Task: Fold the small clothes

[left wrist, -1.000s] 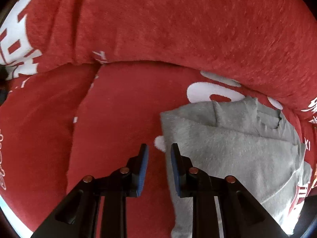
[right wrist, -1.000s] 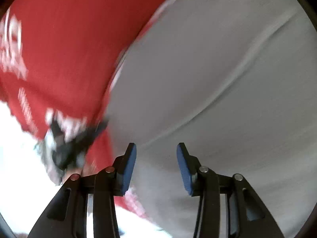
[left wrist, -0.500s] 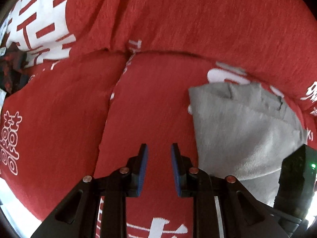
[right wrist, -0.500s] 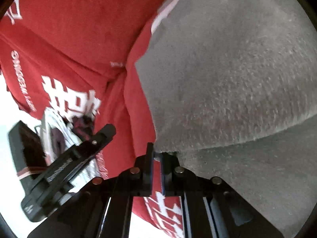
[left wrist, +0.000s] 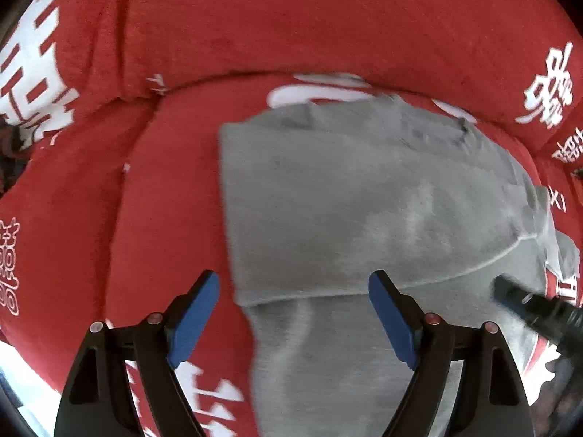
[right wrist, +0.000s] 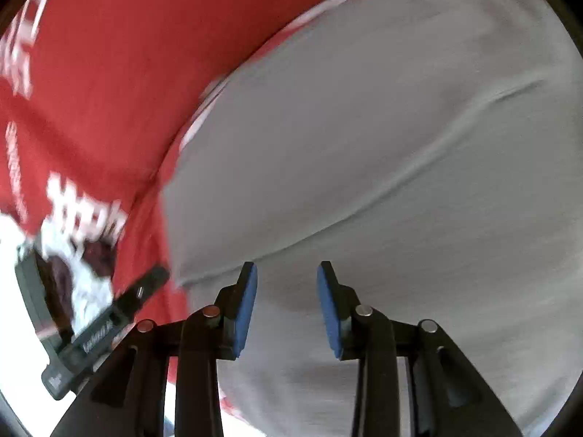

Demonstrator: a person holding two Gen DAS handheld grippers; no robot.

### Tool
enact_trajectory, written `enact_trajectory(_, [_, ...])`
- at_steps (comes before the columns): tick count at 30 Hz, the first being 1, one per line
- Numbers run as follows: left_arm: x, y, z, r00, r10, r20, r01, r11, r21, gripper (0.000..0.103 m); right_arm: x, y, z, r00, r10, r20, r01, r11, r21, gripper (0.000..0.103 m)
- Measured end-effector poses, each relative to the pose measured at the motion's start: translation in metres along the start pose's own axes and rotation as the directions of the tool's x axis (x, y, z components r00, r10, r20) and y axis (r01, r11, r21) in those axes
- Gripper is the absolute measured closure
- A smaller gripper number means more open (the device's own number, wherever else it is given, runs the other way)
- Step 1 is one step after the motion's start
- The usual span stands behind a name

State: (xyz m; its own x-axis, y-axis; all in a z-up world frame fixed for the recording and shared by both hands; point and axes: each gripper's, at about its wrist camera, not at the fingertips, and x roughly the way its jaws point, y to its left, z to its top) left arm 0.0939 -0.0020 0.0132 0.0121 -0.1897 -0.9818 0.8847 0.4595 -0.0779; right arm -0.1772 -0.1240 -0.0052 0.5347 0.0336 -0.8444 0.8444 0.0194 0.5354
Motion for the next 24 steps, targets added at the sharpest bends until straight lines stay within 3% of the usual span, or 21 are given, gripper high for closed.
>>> enact_trajectory(3, [0.002,-0.026,-0.003,1.000,0.011,-0.017,-0.011,1.000,0.028,0.018,-0.026,-0.033,0.013,0.998,-0.046,0.031,0.045,0.998,0.040,0.063])
enact_trajectory(4, [0.003,-0.033,-0.004,1.000,0.014,-0.027,-0.013,0.999,0.034,0.014,-0.032,-0.040,0.015,0.998,-0.056,0.035,0.054,0.997,0.053,0.061])
enact_trajectory(5, [0.005,-0.040,-0.005,0.999,0.016,-0.041,-0.014,0.999,0.039,0.000,-0.039,-0.050,0.017,0.997,-0.069,0.040,0.066,0.996,0.065,0.058])
enact_trajectory(12, [0.010,-0.096,-0.008,0.996,0.041,-0.081,-0.034,0.996,0.085,0.000,-0.079,-0.107,0.025,0.991,-0.117,0.069,0.108,0.986,0.127,0.055])
enact_trajectory(18, [0.025,-0.135,-0.001,0.988,0.119,-0.099,-0.110,0.989,0.096,0.000,-0.113,-0.173,0.033,0.985,-0.130,0.111,0.103,0.970,0.219,0.051])
enact_trajectory(21, [0.032,-0.153,0.001,0.987,0.086,-0.135,-0.073,0.992,0.098,0.000,-0.129,-0.209,0.039,0.981,-0.123,0.151,0.072,0.949,0.307,0.051])
enact_trajectory(24, [0.033,-0.174,0.003,0.990,0.067,-0.125,-0.052,0.991,0.119,0.000,-0.142,-0.245,0.046,0.970,-0.129,0.208,0.039,0.921,0.388,0.051])
